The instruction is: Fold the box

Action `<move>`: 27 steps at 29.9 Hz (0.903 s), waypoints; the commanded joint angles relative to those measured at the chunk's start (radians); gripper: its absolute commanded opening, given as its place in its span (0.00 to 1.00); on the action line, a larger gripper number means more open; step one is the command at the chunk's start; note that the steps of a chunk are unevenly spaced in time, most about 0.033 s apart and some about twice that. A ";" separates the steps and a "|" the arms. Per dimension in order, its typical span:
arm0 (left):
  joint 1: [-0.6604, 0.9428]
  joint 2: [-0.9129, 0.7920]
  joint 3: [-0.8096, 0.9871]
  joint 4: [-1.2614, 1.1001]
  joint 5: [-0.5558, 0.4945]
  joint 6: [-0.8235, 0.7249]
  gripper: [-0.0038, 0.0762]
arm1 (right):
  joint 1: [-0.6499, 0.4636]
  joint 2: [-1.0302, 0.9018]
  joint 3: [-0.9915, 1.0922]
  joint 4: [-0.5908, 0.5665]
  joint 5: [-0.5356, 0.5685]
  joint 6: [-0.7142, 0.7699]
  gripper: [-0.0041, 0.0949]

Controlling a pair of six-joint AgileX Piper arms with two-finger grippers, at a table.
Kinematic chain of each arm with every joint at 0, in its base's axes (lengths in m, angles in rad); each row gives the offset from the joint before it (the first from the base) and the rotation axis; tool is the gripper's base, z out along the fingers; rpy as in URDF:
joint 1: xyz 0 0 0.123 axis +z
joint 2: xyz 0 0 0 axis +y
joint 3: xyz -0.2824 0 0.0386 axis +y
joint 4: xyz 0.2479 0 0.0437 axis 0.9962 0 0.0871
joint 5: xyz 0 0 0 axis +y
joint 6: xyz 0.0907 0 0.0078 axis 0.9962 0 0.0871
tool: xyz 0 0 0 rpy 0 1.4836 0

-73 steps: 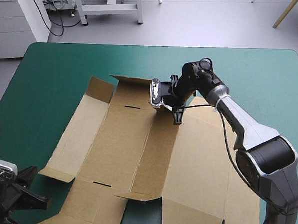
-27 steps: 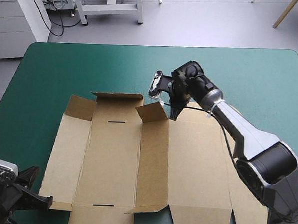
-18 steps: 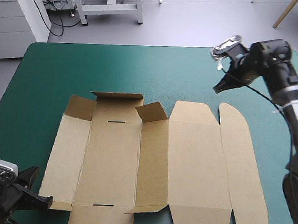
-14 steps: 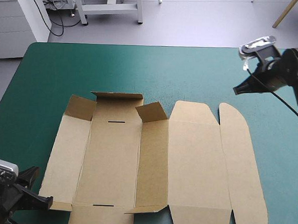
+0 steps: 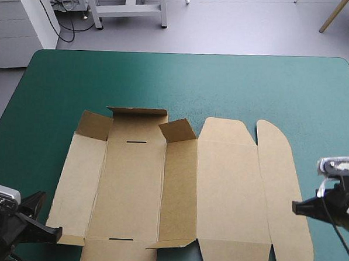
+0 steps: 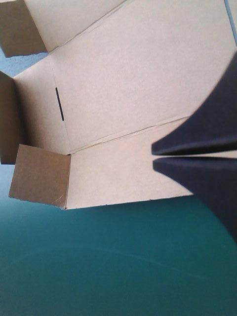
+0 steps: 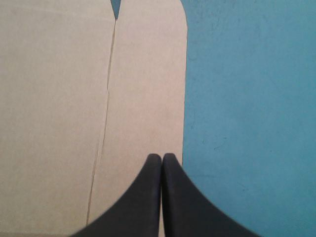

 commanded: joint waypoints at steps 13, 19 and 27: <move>0.000 0.016 -0.028 -0.089 -0.004 -0.005 0.04 | -0.008 -0.322 0.238 0.022 -0.117 -0.013 0.02; 0.000 0.018 -0.028 -0.125 0.049 -0.009 0.04 | -0.008 -0.325 0.282 0.037 -0.146 -0.021 0.02; 0.000 0.110 -0.030 -0.147 0.122 -0.031 0.04 | -0.006 -0.325 0.294 0.041 -0.169 -0.027 0.02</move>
